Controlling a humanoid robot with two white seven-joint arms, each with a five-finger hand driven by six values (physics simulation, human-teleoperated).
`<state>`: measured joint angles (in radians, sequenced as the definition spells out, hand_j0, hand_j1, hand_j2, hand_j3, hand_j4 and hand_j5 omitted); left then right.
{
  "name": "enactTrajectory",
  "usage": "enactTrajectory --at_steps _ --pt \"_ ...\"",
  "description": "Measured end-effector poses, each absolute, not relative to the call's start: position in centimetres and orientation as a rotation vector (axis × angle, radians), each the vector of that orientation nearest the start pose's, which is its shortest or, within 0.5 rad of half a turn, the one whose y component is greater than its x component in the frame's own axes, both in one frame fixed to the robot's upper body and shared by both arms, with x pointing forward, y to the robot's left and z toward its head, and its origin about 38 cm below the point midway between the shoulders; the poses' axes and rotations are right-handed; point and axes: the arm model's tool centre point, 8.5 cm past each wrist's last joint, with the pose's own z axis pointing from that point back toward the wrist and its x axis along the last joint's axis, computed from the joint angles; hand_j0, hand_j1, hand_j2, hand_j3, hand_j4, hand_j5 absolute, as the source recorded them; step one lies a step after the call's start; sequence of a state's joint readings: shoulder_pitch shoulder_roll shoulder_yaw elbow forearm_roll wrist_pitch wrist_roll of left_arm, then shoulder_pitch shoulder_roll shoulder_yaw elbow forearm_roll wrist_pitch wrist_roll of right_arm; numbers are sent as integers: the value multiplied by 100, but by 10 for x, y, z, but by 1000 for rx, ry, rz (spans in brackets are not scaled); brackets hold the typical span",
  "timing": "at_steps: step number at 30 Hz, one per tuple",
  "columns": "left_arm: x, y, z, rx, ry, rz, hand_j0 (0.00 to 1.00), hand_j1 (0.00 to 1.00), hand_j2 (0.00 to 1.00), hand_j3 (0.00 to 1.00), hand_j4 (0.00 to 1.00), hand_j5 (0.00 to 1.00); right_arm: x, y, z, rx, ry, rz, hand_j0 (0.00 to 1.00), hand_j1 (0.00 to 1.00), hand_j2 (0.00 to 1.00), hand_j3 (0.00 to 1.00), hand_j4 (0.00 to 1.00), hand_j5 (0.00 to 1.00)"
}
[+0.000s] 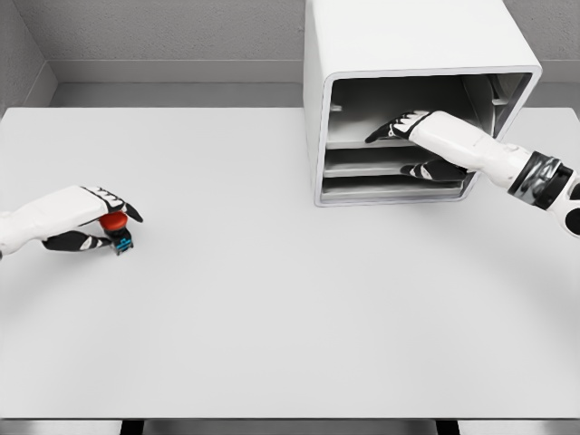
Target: Slide open multi-storey tabletop storage cabinets and put open load switch and slide close multi-storey tabletop storage cabinets
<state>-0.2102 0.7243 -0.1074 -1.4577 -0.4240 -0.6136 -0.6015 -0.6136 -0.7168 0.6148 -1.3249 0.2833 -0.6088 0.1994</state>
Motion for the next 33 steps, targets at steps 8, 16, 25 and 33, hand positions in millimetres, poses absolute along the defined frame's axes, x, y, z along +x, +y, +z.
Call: enactTrajectory --at_steps 8,16,25,33 --pt "383 373 163 407 -1387 -1776 61 61 61 61 61 61 446 -291 200 -355 -1779 1687 77 77 77 77 77 77" --pt "382 369 166 407 -1399 -1785 51 51 51 51 51 51 433 -293 208 -359 -1786 1735 77 77 77 77 77 77" --pt "381 365 168 409 -1416 -1790 41 41 41 41 41 41 416 -299 207 -343 -1776 1755 77 77 77 77 77 77" --pt "381 362 171 413 -1427 -1795 37 37 37 37 37 37 403 -310 210 -359 -1762 1778 77 77 77 77 77 77"
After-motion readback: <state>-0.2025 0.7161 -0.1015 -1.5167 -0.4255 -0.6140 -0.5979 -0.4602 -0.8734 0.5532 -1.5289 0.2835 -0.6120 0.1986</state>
